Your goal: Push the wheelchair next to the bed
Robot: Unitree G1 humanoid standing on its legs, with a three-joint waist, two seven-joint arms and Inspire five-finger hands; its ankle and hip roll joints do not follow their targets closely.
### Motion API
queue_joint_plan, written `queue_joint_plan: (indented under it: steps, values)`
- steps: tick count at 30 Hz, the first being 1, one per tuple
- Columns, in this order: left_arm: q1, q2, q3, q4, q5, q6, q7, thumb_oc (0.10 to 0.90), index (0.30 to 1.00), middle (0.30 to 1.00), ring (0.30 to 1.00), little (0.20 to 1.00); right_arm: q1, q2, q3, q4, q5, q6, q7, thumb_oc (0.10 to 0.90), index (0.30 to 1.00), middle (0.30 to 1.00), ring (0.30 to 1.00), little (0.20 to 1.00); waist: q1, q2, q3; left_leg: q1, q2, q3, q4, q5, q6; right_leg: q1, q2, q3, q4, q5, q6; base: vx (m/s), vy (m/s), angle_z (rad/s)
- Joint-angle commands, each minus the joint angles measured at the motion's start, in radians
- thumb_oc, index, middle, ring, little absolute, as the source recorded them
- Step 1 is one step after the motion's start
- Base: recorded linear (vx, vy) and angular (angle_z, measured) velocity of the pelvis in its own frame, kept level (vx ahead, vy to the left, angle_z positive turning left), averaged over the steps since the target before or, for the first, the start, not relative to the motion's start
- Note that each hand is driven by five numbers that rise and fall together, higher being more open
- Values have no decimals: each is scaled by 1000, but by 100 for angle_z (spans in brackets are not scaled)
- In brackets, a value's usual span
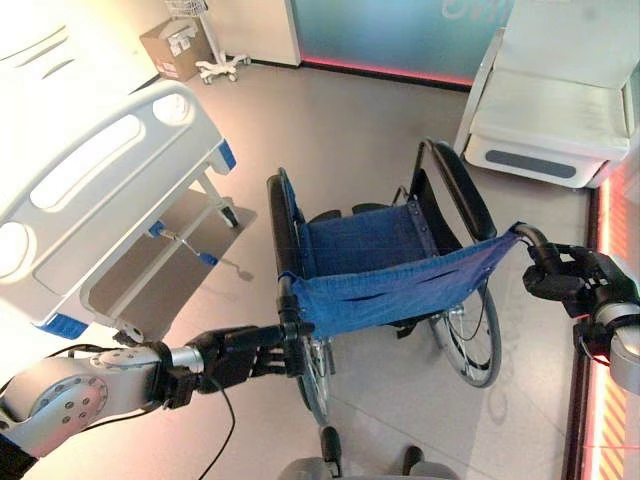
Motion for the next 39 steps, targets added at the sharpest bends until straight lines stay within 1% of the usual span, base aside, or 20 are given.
queue_joint_plan:
  steps: [1, 5, 10, 12, 15, 16, 17, 18, 19, 20, 21, 22, 23, 24, 28, 29, 31, 34, 37, 39]
  values:
    - [-71, -39, 45, 39, -22, -69, 73, 800, 900, 900, 900, 900, -73, 54, 62, -23, 29, -117, 10, 400, 300, 300, 300, 300, 1, -15, -27, 53, 43, 53, 3, -59, -74, -61, -18, 13, 1, 74, 38, 0, 0, 0]
    - [-99, -42, 23, 48, -79, -40, 52, 800, 900, 900, 900, 900, -81, 47, 60, -14, 35, -115, 24, 400, 300, 300, 300, 300, -3, -16, -25, 51, 45, 54, 3, -58, -74, -65, -16, 18, 1, 77, 38, 0, 1, -3]
    - [-121, -47, -18, 39, -46, -83, -3, 800, 900, 900, 900, 900, -89, 47, 74, -4, 32, -122, 28, 400, 300, 300, 300, 300, -5, -15, -19, 49, 46, 55, 3, -56, -73, -68, -13, 20, 1, 80, 36, 0, 0, 0]
    - [-134, -53, -33, 37, -86, -87, 8, 800, 900, 900, 900, 900, -97, 53, 86, -1, 28, -123, 25, 400, 300, 300, 300, 300, -6, -15, -17, 51, 46, 57, 3, -56, -72, -68, -13, 22, 1, 80, 35, 0, 0, 0]
    - [-158, -73, -64, 39, -161, -66, 18, 800, 900, 900, 900, 900, -111, 65, 105, 3, 18, -121, 20, 400, 300, 300, 300, 300, -10, -16, -15, 52, 47, 61, 3, -56, -72, -68, -12, 25, 1, 79, 35, 2, 1, -1]
    - [-175, -82, -95, 37, -182, -56, -8, 800, 900, 900, 900, 900, -122, 69, 119, 4, 15, -120, 15, 400, 300, 300, 300, 300, -13, -15, -14, 51, 48, 64, 3, -55, -71, -70, -12, 27, 1, 81, 34, 0, 0, 0]
    - [-179, -85, -104, 36, -186, -56, -17, 800, 900, 900, 900, 900, -125, 69, 122, 4, 14, -120, 13, 400, 300, 300, 300, 300, -14, -15, -13, 51, 48, 64, 3, -54, -71, -70, -12, 27, 1, 81, 34, 0, 0, 0]
    - [-193, -88, -130, 29, -199, -64, -29, 634, 651, 651, 651, 651, -136, 67, 134, 3, 14, -122, 7, 400, 300, 300, 300, 300, -17, -13, -8, 49, 49, 64, 3, -53, -71, -72, -11, 31, 1, 83, 32, 0, 0, 0]
    - [-200, -91, -143, 27, -202, -74, -36, 579, 568, 568, 568, 568, -142, 67, 140, 5, 14, -125, 6, 400, 300, 300, 300, 300, -18, -13, -6, 49, 49, 64, 3, -52, -71, -73, -11, 32, 1, 83, 32, -19, 10, -4]
    - [-204, -92, -152, 26, -206, -81, -44, 400, 300, 300, 300, 300, -146, 67, 145, 7, 14, -128, 5, 400, 300, 300, 300, 300, -18, -12, -5, 49, 49, 65, 3, -52, -71, -73, -11, 33, 1, 84, 32, -11, 6, -9]
    - [-218, -99, -176, 18, -210, -106, -55, 400, 300, 300, 300, 300, -154, 70, 159, 8, 12, -131, -1, 400, 300, 300, 300, 300, -19, -12, -2, 49, 49, 66, 3, -52, -71, -73, -11, 33, 1, 84, 32, -4, 4, -7]
    - [-221, -100, -180, 17, -209, -114, -59, 400, 300, 300, 300, 300, -155, 70, 160, 8, 12, -131, -1, 400, 300, 300, 300, 300, -19, -12, -2, 49, 49, 66, 3, -52, -71, -73, -11, 33, 1, 84, 32, 6, 6, -6]
    - [-231, -110, -200, 10, -207, -157, -65, 400, 300, 300, 300, 300, -161, 74, 169, 7, 11, -129, -3, 400, 300, 300, 300, 300, -21, -13, 0, 51, 48, 66, 3, -52, -71, -72, -11, 35, 1, 86, 31, 0, 0, 0]
    - [-233, -113, -202, 8, -207, -166, -63, 400, 300, 300, 300, 300, -162, 75, 170, 6, 11, -128, -4, 400, 300, 300, 300, 300, -21, -13, 0, 51, 48, 65, 3, -53, -71, -72, -11, 35, 1, 86, 32, 0, 0, 0]
    - [-246, -143, -209, -14, -206, -240, -18, 400, 300, 300, 300, 300, -168, 92, 181, 6, 1, -124, -10, 400, 300, 300, 300, 300, -22, -15, -1, 53, 47, 66, 3, -54, -69, -72, -12, 36, 1, 85, 31, 0, 0, 0]
    - [-248, -165, -200, -20, -194, -276, 16, 400, 300, 300, 300, 300, -167, 101, 181, 5, -4, -118, -8, 400, 300, 300, 300, 300, -22, -18, -1, 54, 47, 66, 3, -55, -69, -72, -13, 36, 2, 85, 30, 0, 0, 0]
    - [-250, -184, -185, -26, -203, -295, 58, 400, 300, 300, 300, 300, -167, 110, 175, 7, -10, -112, -2, 400, 300, 300, 300, 300, -22, -20, -2, 55, 46, 66, 3, -55, -68, -71, -12, 36, 3, 84, 29, 0, 0, 0]
    - [-251, -211, -162, -28, -202, -305, 117, 400, 300, 300, 300, 300, -166, 120, 165, 12, -18, -102, 10, 400, 300, 300, 300, 300, -21, -24, -3, 55, 45, 64, 3, -54, -69, -71, -13, 36, 4, 84, 28, 0, 0, 0]
    - [-244, -225, -133, -23, -182, -314, 140, 400, 300, 300, 300, 300, -164, 117, 152, 11, -12, -94, 16, 400, 300, 300, 300, 300, -19, -27, -2, 52, 45, 61, 3, -53, -70, -73, -13, 34, 5, 85, 27, 0, 0, 0]
    - [-239, -226, -115, -24, -171, -335, 154, 400, 300, 300, 300, 300, -164, 114, 146, 11, -10, -91, 20, 400, 300, 300, 300, 300, -18, -28, 0, 50, 45, 57, 3, -51, -69, -76, -13, 34, 7, 86, 26, 0, 0, 0]
